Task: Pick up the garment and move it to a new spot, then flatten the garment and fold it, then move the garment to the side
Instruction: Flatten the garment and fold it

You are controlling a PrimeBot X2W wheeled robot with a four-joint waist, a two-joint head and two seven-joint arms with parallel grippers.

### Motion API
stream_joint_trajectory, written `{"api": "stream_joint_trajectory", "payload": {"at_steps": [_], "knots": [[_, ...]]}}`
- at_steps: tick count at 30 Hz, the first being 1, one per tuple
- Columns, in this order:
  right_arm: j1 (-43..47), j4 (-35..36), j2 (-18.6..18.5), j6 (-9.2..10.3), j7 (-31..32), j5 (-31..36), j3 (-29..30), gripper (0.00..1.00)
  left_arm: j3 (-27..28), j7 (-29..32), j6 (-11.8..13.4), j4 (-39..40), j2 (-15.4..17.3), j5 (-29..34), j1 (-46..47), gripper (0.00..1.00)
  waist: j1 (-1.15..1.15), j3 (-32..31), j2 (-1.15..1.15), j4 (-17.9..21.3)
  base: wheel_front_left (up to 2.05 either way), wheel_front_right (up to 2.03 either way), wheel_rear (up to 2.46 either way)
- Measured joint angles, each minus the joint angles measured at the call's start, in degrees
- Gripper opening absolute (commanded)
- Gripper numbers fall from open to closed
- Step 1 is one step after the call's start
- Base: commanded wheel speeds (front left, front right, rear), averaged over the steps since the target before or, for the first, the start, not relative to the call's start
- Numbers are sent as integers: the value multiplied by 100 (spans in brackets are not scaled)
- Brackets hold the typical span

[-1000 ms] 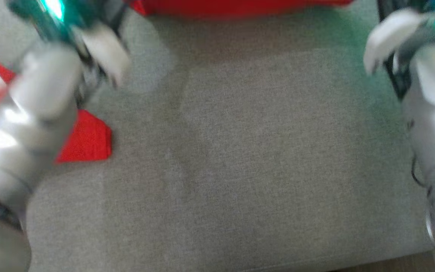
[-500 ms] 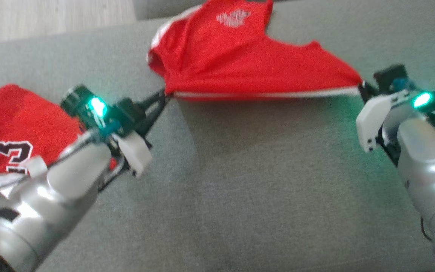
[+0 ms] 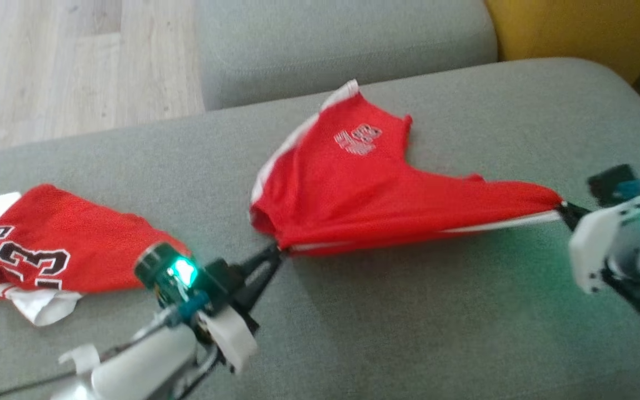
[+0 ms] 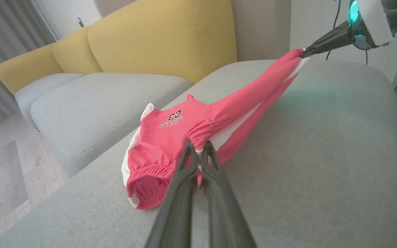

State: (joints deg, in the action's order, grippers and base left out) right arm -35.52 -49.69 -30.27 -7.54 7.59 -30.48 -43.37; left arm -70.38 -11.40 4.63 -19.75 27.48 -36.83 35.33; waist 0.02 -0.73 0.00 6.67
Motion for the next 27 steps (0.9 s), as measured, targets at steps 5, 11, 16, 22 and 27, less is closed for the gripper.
{"api": "stream_joint_trajectory", "payload": {"at_steps": [5,11,16,22,27], "knots": [[495,1170,-812,-1,355,-520,130,0,-90,243,330,843,169,-1,-331,0,-1,-87,0,-36,0,0,0],[863,1949,-1010,0,468,-420,878,0,-35,386,605,1268,264,-57,-386,0,-2,46,0,-150,0,0,0],[831,2341,-797,0,506,114,1658,0,187,428,704,1311,291,-93,-148,0,-2,366,0,-265,0,0,0],[260,2462,-322,0,634,860,2302,0,411,489,679,1179,279,-151,496,0,-3,910,0,-463,0,0,0],[-440,2287,-19,0,706,1295,2468,0,465,536,578,918,157,-144,845,0,-4,1369,0,-708,0,0,0]]}}
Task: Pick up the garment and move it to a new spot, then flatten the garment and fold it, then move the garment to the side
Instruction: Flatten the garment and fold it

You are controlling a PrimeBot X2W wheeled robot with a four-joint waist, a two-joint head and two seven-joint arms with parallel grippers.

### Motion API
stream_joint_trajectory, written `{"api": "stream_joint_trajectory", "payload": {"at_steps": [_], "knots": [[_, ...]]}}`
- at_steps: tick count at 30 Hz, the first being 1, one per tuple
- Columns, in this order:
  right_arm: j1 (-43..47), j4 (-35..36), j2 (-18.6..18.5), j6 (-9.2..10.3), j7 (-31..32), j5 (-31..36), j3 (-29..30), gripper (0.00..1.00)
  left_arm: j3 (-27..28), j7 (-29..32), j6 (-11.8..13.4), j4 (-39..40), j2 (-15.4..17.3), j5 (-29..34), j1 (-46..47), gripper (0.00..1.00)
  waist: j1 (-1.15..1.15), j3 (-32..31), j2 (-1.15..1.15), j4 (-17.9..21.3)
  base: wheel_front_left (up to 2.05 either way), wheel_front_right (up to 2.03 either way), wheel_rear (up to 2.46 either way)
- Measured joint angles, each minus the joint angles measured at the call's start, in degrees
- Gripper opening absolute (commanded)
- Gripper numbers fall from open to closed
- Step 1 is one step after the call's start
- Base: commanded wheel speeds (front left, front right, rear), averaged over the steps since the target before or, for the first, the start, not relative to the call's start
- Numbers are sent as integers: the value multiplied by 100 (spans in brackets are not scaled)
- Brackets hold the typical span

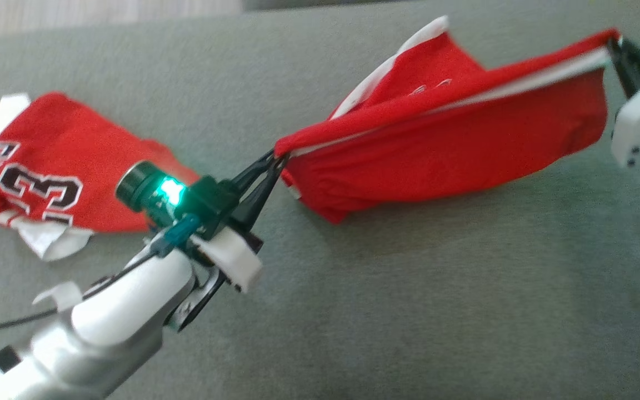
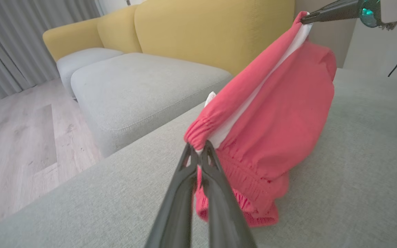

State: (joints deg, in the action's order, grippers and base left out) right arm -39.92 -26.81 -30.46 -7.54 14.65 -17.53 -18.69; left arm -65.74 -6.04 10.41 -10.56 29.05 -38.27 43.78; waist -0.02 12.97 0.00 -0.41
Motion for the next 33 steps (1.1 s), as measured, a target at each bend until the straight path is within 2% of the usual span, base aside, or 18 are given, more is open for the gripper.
{"api": "stream_joint_trajectory", "payload": {"at_steps": [10,16,24,25,26,27,33], "knots": [[-1088,-969,138,0,-113,492,-296,0,-47,36,-222,-425,-467,67,424,0,1,642,0,-570,0,0,0],[-1778,-1608,158,0,-250,502,-561,0,-100,-18,-383,-650,-775,154,711,0,1,1001,0,-894,0,0,0],[-2249,-2419,210,0,-380,482,-846,0,-202,-70,-516,-892,-1037,255,944,0,1,1338,0,-1155,0,0,0],[-2292,-2482,213,0,-448,482,-866,100,-211,-87,-536,-911,-1043,255,964,0,1,1357,0,-1163,0,0,0],[-2333,-2541,229,0,-487,466,-867,100,-213,-96,-535,-931,-1045,255,991,59,1,1369,0,-1168,0,0,0],[-2368,-2594,243,0,-541,453,-876,100,-209,-131,-527,-949,-1046,255,1015,100,1,1373,0,-1170,0,0,0],[-2477,-2988,332,0,-976,448,-794,100,-102,-269,-364,-1023,-1036,247,1033,100,2,1230,0,-1112,0,0,0]]}}
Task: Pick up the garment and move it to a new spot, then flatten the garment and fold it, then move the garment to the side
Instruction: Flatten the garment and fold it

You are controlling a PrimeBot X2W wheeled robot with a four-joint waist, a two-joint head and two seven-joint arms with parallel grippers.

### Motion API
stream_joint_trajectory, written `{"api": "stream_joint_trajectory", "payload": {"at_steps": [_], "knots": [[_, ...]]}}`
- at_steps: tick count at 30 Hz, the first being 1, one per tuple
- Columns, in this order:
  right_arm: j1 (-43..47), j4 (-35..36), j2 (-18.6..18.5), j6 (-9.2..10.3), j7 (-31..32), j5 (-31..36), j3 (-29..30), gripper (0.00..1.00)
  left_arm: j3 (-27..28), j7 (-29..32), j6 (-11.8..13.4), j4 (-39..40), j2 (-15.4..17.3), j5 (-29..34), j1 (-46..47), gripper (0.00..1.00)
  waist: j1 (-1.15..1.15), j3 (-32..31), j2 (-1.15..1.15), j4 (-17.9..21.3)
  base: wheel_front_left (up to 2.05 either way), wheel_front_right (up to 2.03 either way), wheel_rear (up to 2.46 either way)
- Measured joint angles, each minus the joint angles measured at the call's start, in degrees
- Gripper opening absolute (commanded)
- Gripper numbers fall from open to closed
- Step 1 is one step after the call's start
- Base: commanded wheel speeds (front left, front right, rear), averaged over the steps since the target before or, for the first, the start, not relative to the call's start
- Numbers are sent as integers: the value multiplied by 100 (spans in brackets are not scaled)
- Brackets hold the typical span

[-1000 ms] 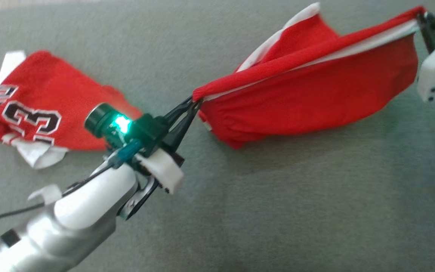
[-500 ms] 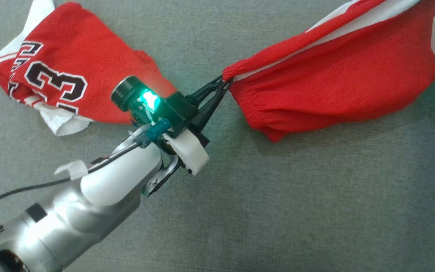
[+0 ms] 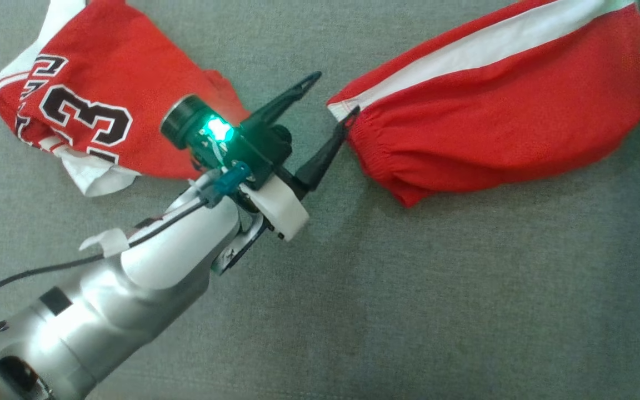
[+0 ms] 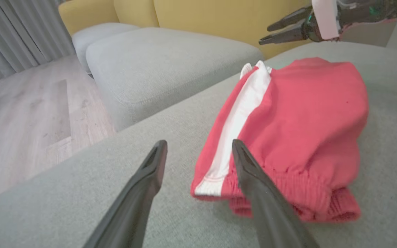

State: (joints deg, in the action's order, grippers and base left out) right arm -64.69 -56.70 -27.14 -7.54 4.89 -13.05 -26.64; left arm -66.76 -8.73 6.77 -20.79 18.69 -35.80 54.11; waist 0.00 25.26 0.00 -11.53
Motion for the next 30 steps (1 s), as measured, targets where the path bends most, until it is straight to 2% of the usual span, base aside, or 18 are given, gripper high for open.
{"api": "stream_joint_trajectory", "payload": {"at_steps": [8,15,19,23,26,30], "knots": [[43,-172,309,0,-1074,-196,482,100,497,-296,439,25,161,-285,-148,100,1,-518,0,166,0,0,0],[604,221,612,0,-1809,-455,998,100,1237,-547,968,267,369,-549,-679,100,1,-1113,0,406,0,0,0],[1255,779,806,0,-1892,-479,1292,100,1695,-577,1216,517,410,-546,-1036,100,2,-1436,0,544,0,0,0],[2125,1405,1078,0,-1922,-437,1588,100,2081,-598,1328,825,402,-283,-1581,100,1,-1733,0,690,0,0,0],[2889,1806,1274,0,-1926,-392,1851,100,2197,-598,1439,847,364,7,-2101,100,1,-1946,0,788,0,0,0],[3978,2320,1557,0,-1923,-254,2221,100,2265,-598,1443,869,170,208,-2853,100,1,-2189,0,883,0,0,0]]}}
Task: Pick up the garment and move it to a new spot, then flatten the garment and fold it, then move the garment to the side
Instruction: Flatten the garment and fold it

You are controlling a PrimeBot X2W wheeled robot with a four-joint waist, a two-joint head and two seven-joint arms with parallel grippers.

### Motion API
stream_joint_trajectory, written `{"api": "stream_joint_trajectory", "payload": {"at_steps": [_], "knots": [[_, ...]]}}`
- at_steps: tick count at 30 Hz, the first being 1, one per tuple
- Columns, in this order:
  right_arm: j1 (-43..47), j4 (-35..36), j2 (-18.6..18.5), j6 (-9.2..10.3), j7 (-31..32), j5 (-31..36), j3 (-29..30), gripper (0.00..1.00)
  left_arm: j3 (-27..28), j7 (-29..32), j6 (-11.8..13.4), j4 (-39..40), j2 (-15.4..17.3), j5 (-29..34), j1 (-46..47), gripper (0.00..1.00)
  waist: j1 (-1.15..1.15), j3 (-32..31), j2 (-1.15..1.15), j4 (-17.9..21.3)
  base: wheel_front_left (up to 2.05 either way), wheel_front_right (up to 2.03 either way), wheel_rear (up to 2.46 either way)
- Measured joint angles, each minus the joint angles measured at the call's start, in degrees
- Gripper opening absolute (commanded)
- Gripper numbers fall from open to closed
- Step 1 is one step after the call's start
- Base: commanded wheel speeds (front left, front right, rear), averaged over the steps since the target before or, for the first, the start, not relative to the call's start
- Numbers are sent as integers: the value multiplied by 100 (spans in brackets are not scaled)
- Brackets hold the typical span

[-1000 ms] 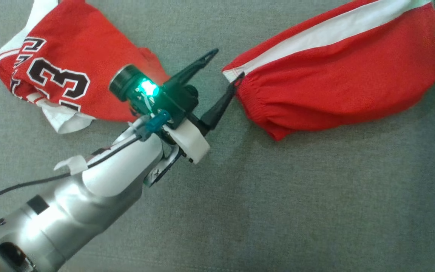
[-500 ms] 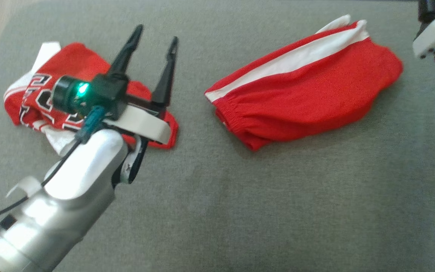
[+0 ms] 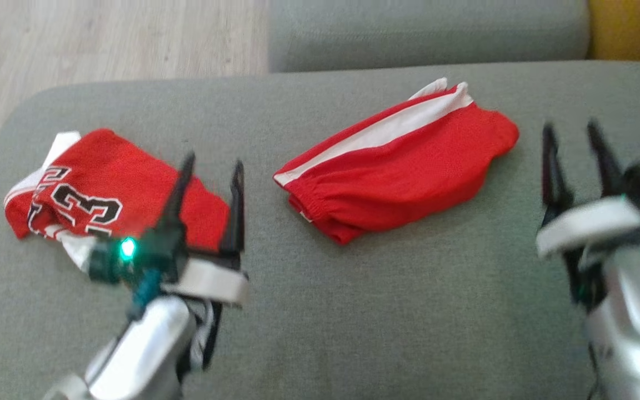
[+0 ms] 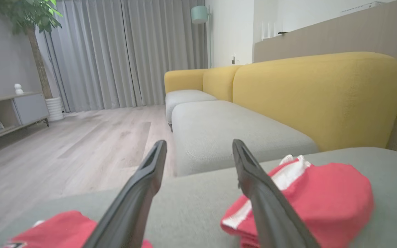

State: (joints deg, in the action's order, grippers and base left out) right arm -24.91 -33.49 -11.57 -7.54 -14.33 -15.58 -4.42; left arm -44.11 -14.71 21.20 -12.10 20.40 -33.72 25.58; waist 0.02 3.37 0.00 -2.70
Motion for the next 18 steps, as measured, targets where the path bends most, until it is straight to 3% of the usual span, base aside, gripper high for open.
{"api": "stream_joint_trajectory", "payload": {"at_steps": [5,10,18], "knots": [[1116,732,487,0,94,337,374,100,258,1,-59,-56,-276,152,-760,100,0,-148,0,97,0,0,0],[1627,1271,755,0,250,508,591,100,549,1,-168,-91,-437,363,-1193,100,-1,-117,0,143,0,0,0],[1852,1911,851,0,494,666,644,100,999,1,-568,-127,-689,797,-1321,100,-2,62,0,155,0,0,0]]}}
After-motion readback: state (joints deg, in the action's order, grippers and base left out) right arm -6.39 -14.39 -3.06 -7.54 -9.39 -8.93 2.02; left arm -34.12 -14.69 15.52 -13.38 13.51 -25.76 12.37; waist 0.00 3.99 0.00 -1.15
